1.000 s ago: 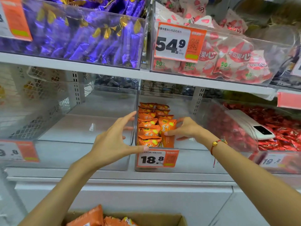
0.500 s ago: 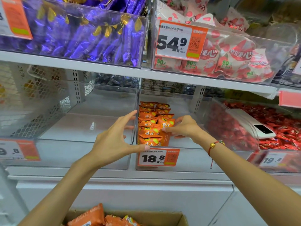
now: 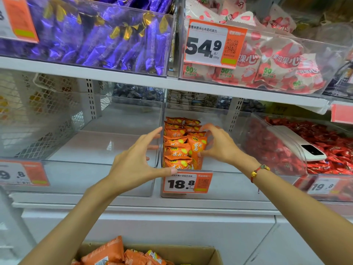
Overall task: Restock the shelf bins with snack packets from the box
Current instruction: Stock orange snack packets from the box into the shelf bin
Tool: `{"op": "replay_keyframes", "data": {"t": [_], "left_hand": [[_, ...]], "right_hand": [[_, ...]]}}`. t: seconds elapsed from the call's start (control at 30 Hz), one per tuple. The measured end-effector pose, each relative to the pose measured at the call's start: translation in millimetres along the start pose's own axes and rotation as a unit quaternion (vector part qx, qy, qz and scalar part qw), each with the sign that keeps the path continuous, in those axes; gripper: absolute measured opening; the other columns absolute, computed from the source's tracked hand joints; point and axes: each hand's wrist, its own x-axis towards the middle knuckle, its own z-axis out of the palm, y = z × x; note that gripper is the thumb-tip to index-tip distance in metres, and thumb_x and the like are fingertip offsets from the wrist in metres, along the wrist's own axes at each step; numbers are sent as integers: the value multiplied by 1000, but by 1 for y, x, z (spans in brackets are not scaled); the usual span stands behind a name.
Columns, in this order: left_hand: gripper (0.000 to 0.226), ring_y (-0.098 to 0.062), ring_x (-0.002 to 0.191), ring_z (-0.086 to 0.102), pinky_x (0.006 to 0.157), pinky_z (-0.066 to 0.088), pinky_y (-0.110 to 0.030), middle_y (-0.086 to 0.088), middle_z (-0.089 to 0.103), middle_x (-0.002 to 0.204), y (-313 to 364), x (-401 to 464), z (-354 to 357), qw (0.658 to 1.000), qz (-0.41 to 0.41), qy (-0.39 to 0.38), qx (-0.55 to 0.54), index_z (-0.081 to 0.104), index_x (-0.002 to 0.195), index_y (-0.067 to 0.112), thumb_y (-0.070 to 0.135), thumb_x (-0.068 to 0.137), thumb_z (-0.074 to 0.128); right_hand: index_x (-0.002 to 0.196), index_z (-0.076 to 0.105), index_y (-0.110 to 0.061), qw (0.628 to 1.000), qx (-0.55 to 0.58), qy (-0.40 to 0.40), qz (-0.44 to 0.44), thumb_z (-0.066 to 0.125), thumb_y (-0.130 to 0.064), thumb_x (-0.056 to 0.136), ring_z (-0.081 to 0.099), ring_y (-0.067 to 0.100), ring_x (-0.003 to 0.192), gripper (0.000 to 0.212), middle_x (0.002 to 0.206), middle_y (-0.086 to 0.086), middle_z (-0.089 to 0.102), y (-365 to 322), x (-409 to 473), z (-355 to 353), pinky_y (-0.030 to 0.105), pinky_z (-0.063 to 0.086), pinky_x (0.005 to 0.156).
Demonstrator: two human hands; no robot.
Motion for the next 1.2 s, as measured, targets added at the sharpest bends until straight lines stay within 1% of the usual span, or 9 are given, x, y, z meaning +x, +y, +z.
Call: {"op": "replay_keyframes", "data": {"t": [0.33,0.47,0.6,0.7,0.77,0.9,0.97,1.07,1.2], "left_hand": [[108,-3,102,53,90,49,-37,28,34,146,2,0,-1,1000,10,1,25,15,144,53,76,54,68],[104,-4,126,43,98,42,-37,21,33,149,2,-10,-2,998,42,37,34,21,148,39,67,63,74],[59,-4,121,46,95,40,-26,18,49,134,0,-49,0,976,162,143,37,51,130,34,49,76,70],[31,0,111,50,91,35,-14,20,56,121,-17,-87,10,972,156,176,32,63,111,33,39,80,63],[29,1,111,48,91,31,-8,21,56,118,-40,-111,20,983,104,146,27,65,107,33,36,78,61],[40,-15,118,52,97,42,-34,15,57,122,-94,-155,40,996,-67,4,64,63,110,37,45,72,53],[57,-17,119,53,97,40,-31,9,59,125,-109,-174,46,987,-119,-77,74,62,116,34,56,67,42],[84,-14,128,46,103,35,-27,5,47,142,-120,-193,58,962,-142,-208,109,53,131,33,68,58,29],[60,-19,141,28,114,25,-29,0,22,154,-121,-199,74,947,-129,-260,136,46,138,34,53,82,57]], "right_hand": [[136,48,-27,998,-45,-15,-36,78,-25,77,47,25,120,67,134,7,44,-6,-12,-3,42,46,95],[128,56,-27,994,-57,74,-62,75,-24,80,49,18,119,51,131,0,49,-11,-44,-21,34,46,88],[107,68,-24,984,51,127,-118,74,-16,80,59,9,93,29,108,-6,62,-31,-100,-31,23,48,78],[95,72,-22,986,126,24,-103,73,-12,80,62,5,78,18,92,-8,69,-42,-139,-14,18,49,70],[89,71,-25,986,130,-75,-77,72,-12,81,62,5,73,16,87,-7,71,-42,-156,9,19,50,69],[92,71,-23,969,124,-212,-36,70,-13,82,62,8,75,15,85,-3,71,-30,-188,68,22,52,73],[104,69,-24,958,121,-258,-25,72,-25,81,63,9,88,23,97,-5,70,-24,-207,97,28,51,84],[135,51,-25,927,16,-363,-95,70,-37,80,48,11,123,59,134,-5,54,-18,-230,128,27,37,104],[136,50,-27,912,-100,-353,-182,68,-26,79,47,21,124,60,134,-1,54,-16,-238,152,36,34,107]]}}
